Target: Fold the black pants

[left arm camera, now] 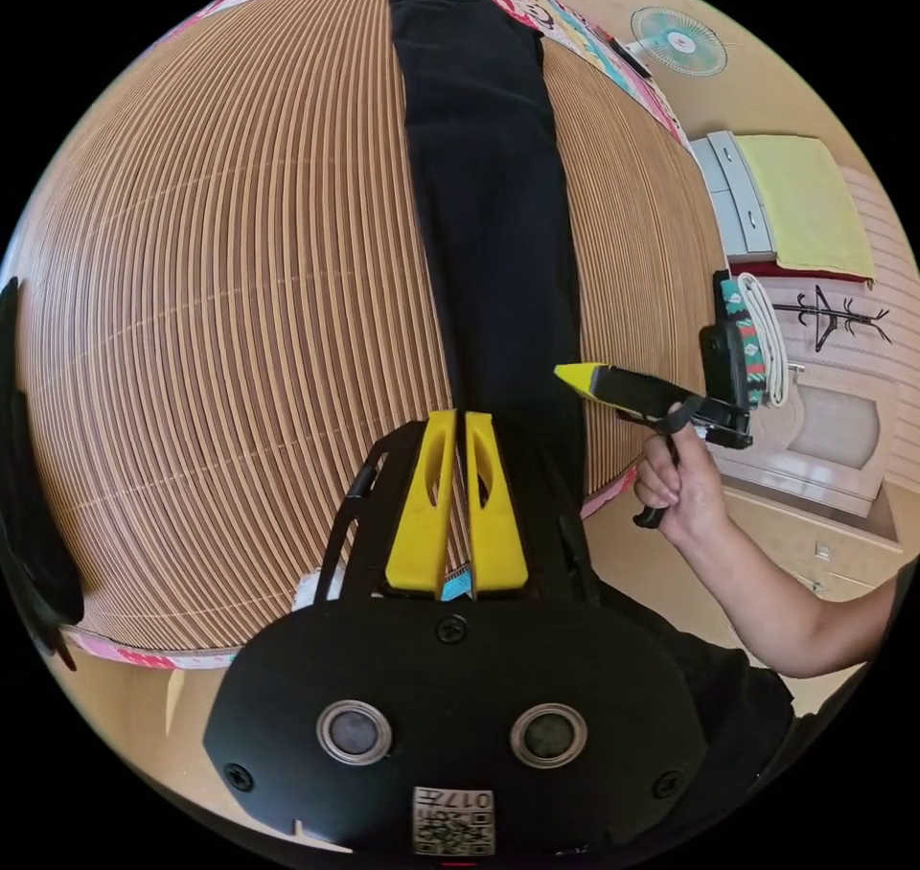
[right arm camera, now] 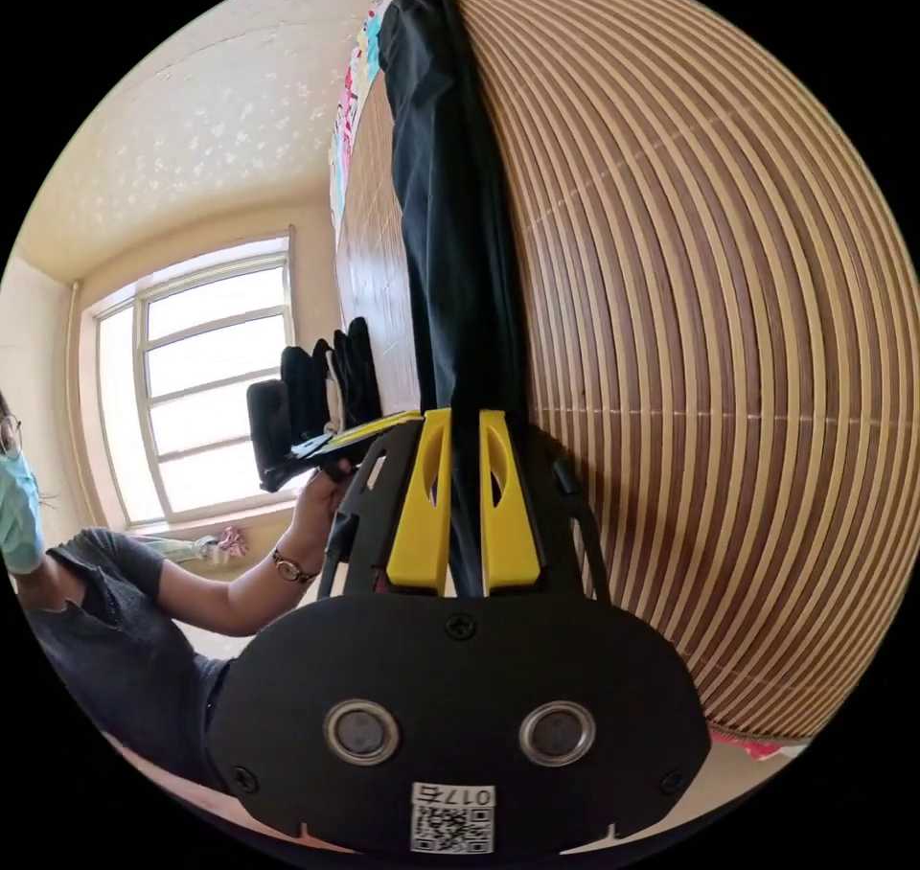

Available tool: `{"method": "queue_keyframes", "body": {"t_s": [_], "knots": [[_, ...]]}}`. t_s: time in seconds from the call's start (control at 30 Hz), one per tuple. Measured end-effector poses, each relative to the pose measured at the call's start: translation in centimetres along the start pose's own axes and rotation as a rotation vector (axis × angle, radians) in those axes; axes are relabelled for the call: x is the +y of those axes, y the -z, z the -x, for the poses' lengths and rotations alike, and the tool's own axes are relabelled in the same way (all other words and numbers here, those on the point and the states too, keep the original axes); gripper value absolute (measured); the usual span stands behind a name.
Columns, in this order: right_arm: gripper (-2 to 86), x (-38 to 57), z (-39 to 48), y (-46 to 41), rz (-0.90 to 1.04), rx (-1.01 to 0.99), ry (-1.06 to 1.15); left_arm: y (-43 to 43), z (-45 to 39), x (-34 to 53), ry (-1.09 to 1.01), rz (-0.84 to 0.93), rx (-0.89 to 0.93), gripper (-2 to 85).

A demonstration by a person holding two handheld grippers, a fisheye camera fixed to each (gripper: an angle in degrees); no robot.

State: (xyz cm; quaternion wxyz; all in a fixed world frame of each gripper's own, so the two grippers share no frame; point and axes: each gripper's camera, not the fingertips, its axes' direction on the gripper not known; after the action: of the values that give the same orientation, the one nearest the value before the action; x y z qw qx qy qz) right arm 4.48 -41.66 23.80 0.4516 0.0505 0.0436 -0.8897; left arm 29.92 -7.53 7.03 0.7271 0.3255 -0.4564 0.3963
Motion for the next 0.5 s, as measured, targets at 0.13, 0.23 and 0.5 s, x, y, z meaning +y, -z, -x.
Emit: {"method": "queue_keyframes", "body": {"t_s": [0.13, 0.23, 0.5], "knots": [[2.6, 1.4, 1.3, 3.3, -0.060, -0.103, 0.062, 2.1, 0.4, 0.8, -0.125, -0.019, 0.148, -0.4], [2.6, 2.4, 1.6, 4.3, -0.078, -0.007, 0.040, 3.1, 1.8, 1.9, -0.137, -0.059, 0.304, -0.4], [6.6, 1.5, 0.8, 4.3, -0.054, 0.123, -0.004, 1.9, 5.2, 3.8, 0.034, -0.053, 0.311, 4.0]]}}
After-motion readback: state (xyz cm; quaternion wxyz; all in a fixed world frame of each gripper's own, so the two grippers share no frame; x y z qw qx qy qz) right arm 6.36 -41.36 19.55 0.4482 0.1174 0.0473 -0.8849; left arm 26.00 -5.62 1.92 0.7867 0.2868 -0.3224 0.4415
